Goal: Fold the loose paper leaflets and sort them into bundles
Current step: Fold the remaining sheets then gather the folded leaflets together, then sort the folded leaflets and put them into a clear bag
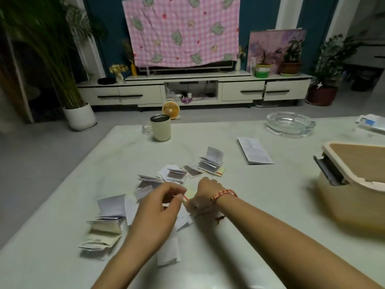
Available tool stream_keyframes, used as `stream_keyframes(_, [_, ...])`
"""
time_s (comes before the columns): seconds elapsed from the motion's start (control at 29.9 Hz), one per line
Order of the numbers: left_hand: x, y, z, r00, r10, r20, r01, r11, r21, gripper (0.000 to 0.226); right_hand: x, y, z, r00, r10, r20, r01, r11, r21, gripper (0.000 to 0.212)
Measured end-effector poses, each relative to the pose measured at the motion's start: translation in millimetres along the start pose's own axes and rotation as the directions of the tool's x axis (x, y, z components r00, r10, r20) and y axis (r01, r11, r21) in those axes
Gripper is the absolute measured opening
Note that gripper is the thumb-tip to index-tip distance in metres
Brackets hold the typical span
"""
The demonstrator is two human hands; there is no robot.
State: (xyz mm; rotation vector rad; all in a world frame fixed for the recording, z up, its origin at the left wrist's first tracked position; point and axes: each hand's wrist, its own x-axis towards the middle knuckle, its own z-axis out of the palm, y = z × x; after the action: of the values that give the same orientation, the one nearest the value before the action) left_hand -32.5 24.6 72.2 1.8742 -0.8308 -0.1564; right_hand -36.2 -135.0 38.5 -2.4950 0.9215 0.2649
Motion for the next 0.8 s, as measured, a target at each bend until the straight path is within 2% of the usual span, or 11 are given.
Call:
stream_keyframes(0.07, [-7.7, -9.6, 4.4, 1.0, -0.019, -0.006, 0.019, 0.999, -0.045, 0.024, 7.0, -0.5, 6.5, 0.999, 0.034, -0.005, -0.034, 0.998, -0.043, 0.077])
stream_keyframes(0.17, [-9.1, -17.1, 6.9, 0.999, -0.041, -0.021, 0.039, 0.997, -0.073, 0.024, 14.6, 3.1, 8.3, 0.998, 0.061, -0.015, -0.061, 0.998, 0.007, 0.075])
stream_keyframes(0.33, [1.5, -27.2, 14.4, 0.996, -0.059, -0.066, 0.052, 0.993, -0.103, 0.027, 14.5, 15.9, 4.6, 0.998, 0.037, -0.043, -0.036, 0.999, 0.026, 0.057])
stream_keyframes(0.4, [10.2, -33.1, 17.1, 0.992, -0.1, -0.081, 0.086, 0.982, -0.166, 0.028, 14.1, 19.0, 1.4, 0.998, 0.027, -0.063, -0.024, 0.999, 0.043, 0.043])
stream_keyframes(0.47, [21.5, -33.0, 19.4, 0.982, -0.151, -0.114, 0.118, 0.96, -0.255, 0.021, 15.0, 22.8, -10.8, 0.995, 0.008, -0.1, 0.006, 0.991, 0.135, 0.025])
stream_keyframes(0.54, [35.4, -31.7, 21.6, 0.966, -0.234, -0.112, 0.177, 0.911, -0.373, 0.015, 12.8, 25.3, -31.1, 0.993, -0.018, -0.116, 0.056, 0.942, 0.332, 0.034])
stream_keyframes(0.57, [43.1, -30.2, 22.6, 0.956, -0.286, -0.058, 0.233, 0.868, -0.438, 0.022, 8.9, 24.6, -40.8, 0.993, -0.053, -0.107, 0.097, 0.88, 0.465, 0.035])
stream_keyframes(0.64, [61.2, -26.2, 27.5, 0.934, -0.325, 0.148, 0.353, 0.769, -0.533, 0.029, -2.6, 17.2, -56.4, 0.983, -0.179, -0.049, 0.167, 0.74, 0.652, 0.033])
stream_keyframes(0.7, [74.4, -21.3, 34.7, 0.904, -0.295, 0.309, 0.427, 0.656, -0.622, 0.03, -14.2, 7.4, -60.4, 0.958, -0.285, -0.022, 0.229, 0.72, 0.655, 0.031])
stream_keyframes(0.74, [77.6, -21.3, 38.5, 0.904, -0.273, 0.33, 0.428, 0.602, -0.674, 0.031, -18.2, 3.7, -57.2, 0.949, -0.313, -0.026, 0.258, 0.731, 0.632, 0.031])
stream_keyframes(0.8, [86.1, -27.5, 45.0, 0.921, -0.243, 0.305, 0.39, 0.562, -0.73, 0.029, -12.2, 4.8, -51.8, 0.954, -0.298, -0.029, 0.254, 0.754, 0.605, 0.03])
